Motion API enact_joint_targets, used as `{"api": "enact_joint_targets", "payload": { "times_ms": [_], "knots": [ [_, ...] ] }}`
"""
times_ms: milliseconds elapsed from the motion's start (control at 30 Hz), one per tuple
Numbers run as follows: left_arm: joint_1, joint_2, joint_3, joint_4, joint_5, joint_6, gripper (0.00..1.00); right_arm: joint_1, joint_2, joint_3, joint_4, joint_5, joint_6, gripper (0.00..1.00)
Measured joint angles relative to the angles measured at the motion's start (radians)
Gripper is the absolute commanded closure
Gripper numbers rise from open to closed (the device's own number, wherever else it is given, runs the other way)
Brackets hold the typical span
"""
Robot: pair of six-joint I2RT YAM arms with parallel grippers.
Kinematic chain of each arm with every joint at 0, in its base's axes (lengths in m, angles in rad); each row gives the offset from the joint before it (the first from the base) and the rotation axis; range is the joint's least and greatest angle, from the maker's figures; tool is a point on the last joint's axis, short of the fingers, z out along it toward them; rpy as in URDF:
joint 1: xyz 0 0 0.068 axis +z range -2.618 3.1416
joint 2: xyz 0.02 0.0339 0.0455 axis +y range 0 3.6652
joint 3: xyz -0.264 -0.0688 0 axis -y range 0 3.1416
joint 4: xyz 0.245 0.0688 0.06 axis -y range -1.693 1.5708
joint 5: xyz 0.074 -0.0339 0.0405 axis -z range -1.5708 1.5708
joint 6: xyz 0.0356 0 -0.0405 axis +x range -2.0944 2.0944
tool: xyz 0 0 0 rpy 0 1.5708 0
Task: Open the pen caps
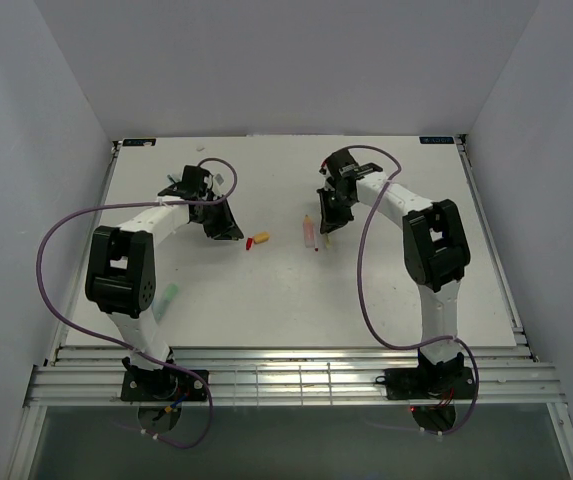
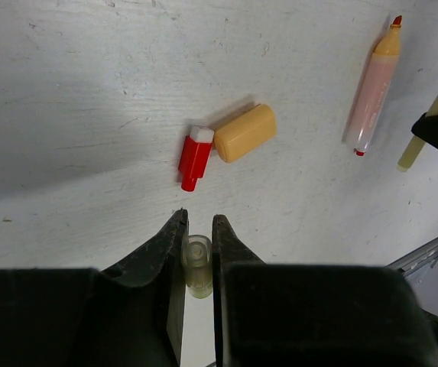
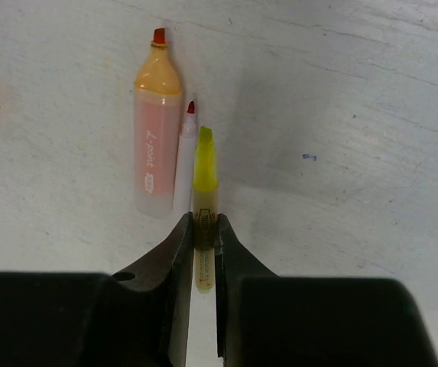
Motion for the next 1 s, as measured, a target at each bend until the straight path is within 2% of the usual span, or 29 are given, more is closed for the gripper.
{"api": "enact_joint_targets", "payload": {
  "times_ms": [367,567,1000],
  "knots": [
    [0.0,0.061,-0.027,0.027,0.001,0.005,0.8,-0.039,0.043,0.0,0.016,-0.012,-0.008,0.91],
    [0.0,0.088,-0.038,0.029,0.0,0.008,0.75,-0.041,0.068,0.018,0.029,-0.034,-0.008,0.9],
    [0.002,0.105,-0.04,0.067,0.016,0.005,0.57,-0.04,0.092,0.019,0.041,-0.063,-0.008,0.77]
  ]
}}
